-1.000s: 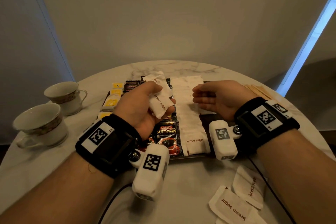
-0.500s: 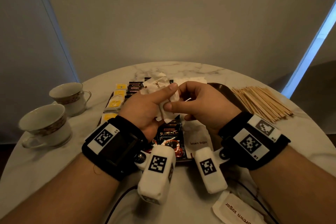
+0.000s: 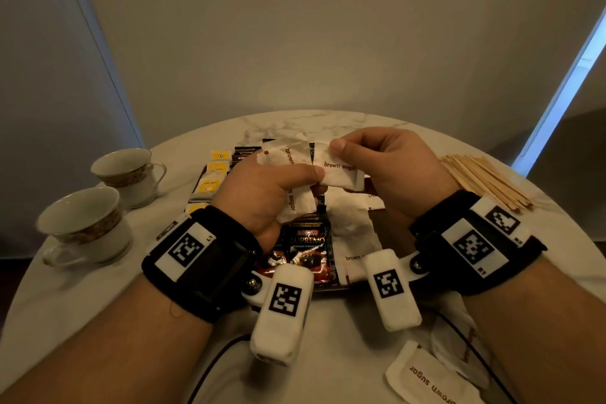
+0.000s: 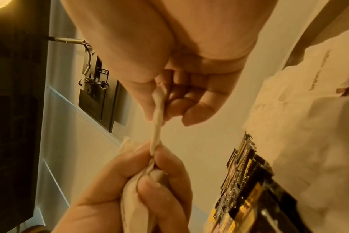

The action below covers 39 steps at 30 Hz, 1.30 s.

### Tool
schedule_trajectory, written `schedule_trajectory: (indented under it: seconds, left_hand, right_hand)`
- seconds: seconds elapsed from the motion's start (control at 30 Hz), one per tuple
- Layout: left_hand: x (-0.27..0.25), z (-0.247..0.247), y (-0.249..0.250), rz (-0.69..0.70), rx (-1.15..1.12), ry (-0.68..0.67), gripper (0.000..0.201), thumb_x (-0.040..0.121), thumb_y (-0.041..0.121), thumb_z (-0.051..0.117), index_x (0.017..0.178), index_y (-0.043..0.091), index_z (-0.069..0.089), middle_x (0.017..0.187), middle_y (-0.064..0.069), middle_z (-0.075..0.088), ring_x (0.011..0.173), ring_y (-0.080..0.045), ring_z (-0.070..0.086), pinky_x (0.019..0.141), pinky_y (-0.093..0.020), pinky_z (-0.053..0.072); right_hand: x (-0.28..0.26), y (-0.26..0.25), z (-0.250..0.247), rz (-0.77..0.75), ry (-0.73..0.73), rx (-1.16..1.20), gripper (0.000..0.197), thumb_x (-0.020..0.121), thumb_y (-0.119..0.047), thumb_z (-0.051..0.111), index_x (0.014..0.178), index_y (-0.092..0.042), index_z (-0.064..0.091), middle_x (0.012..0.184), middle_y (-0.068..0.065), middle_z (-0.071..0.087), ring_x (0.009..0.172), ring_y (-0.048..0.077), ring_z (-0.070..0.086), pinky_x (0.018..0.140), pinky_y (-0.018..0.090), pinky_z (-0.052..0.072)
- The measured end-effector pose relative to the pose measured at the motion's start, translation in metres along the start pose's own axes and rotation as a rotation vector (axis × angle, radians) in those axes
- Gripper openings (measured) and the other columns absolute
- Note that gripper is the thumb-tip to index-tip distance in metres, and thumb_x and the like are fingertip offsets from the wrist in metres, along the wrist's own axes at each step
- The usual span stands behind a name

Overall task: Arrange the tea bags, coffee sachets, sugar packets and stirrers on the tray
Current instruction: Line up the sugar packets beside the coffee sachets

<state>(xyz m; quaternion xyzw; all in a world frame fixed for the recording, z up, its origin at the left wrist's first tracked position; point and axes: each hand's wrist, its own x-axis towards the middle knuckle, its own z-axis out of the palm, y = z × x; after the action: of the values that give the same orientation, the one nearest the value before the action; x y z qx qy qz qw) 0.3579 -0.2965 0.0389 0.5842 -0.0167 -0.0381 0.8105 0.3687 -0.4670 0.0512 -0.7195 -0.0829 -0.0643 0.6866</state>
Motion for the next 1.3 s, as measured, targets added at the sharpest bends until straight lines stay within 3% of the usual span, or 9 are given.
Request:
schedule_trajectory:
  seconds: [0.13,0.3,0.43,0.57,0.77,0.87,1.07,1.2,1.3]
  left_hand:
    - [0.002,0.000,0.001,0.028,-0.050,0.041,0.037,0.082,-0.009,0.072,0.117,-0.013,0.064,0.108,-0.033,0.072,0.097,-0.050,0.072,0.076,-0.054,0.061]
    - [0.005,0.001,-0.005,0.021,-0.060,0.077,0.042,0.079,-0.010,0.075,0.120,-0.009,0.065,0.104,-0.028,0.074,0.093,-0.044,0.075,0.078,-0.054,0.061]
    - [0.008,-0.002,-0.007,0.043,0.019,0.128,0.024,0.080,-0.003,0.079,0.101,-0.001,0.071,0.079,-0.013,0.075,0.072,-0.023,0.075,0.058,-0.031,0.058]
    - [0.010,-0.005,-0.003,0.045,0.062,0.139,0.011,0.083,0.002,0.078,0.085,0.008,0.070,0.072,-0.008,0.073,0.065,-0.017,0.072,0.049,-0.026,0.053]
    - [0.008,-0.005,-0.001,0.029,0.048,0.144,0.009,0.083,0.002,0.078,0.085,0.007,0.070,0.070,-0.008,0.073,0.063,-0.016,0.072,0.048,-0.025,0.053]
    - [0.007,-0.005,0.002,0.038,0.044,0.142,0.009,0.084,0.003,0.077,0.085,0.008,0.069,0.070,-0.008,0.073,0.061,-0.015,0.071,0.048,-0.024,0.053]
    - [0.006,-0.005,0.006,0.041,0.056,0.143,0.012,0.085,0.004,0.077,0.078,0.011,0.070,0.070,-0.007,0.072,0.063,-0.016,0.070,0.052,-0.025,0.055]
    - [0.004,-0.004,0.008,0.050,0.048,0.141,0.014,0.085,0.002,0.077,0.076,0.010,0.070,0.068,-0.007,0.072,0.061,-0.015,0.070,0.051,-0.025,0.055]
    - [0.004,-0.004,0.009,0.028,0.029,0.133,0.011,0.085,0.004,0.077,0.081,0.011,0.070,0.068,-0.005,0.073,0.062,-0.015,0.071,0.050,-0.025,0.055]
  right_hand:
    - [0.001,-0.004,-0.007,0.064,-0.035,0.078,0.012,0.091,-0.009,0.073,0.102,-0.003,0.075,0.096,0.014,0.078,0.086,0.028,0.076,0.079,0.044,0.064]
    - [0.006,-0.005,-0.019,0.188,-0.033,0.085,0.009,0.090,0.002,0.070,0.094,-0.005,0.074,0.091,0.012,0.077,0.086,0.027,0.075,0.083,0.041,0.062]
    - [0.020,0.005,-0.043,0.286,0.146,-0.090,0.016,0.090,0.007,0.066,0.087,-0.006,0.075,0.075,0.007,0.070,0.060,0.014,0.059,0.060,0.029,0.053]
    - [0.032,0.019,-0.063,0.510,0.205,-0.237,0.020,0.096,0.002,0.057,0.092,-0.008,0.074,0.102,0.015,0.074,0.073,0.017,0.054,0.064,0.027,0.046]
    - [0.035,0.031,-0.067,0.619,0.223,-0.271,0.020,0.097,-0.001,0.057,0.090,-0.008,0.074,0.108,0.018,0.072,0.084,0.021,0.057,0.065,0.026,0.049]
    - [0.035,0.033,-0.067,0.643,0.228,-0.281,0.020,0.097,-0.001,0.059,0.089,-0.008,0.076,0.108,0.017,0.073,0.089,0.022,0.061,0.066,0.026,0.051]
    - [0.031,0.033,-0.064,0.660,0.212,-0.290,0.018,0.096,-0.001,0.060,0.093,-0.008,0.078,0.110,0.014,0.070,0.080,0.019,0.056,0.062,0.027,0.051]
    - [0.033,0.027,-0.061,0.531,0.258,-0.267,0.013,0.095,-0.002,0.064,0.100,-0.006,0.075,0.097,0.014,0.069,0.077,0.020,0.059,0.068,0.030,0.053]
    - [0.033,0.021,-0.054,0.416,0.249,-0.200,0.010,0.094,-0.002,0.065,0.099,-0.005,0.072,0.092,0.013,0.068,0.071,0.020,0.062,0.066,0.031,0.055]
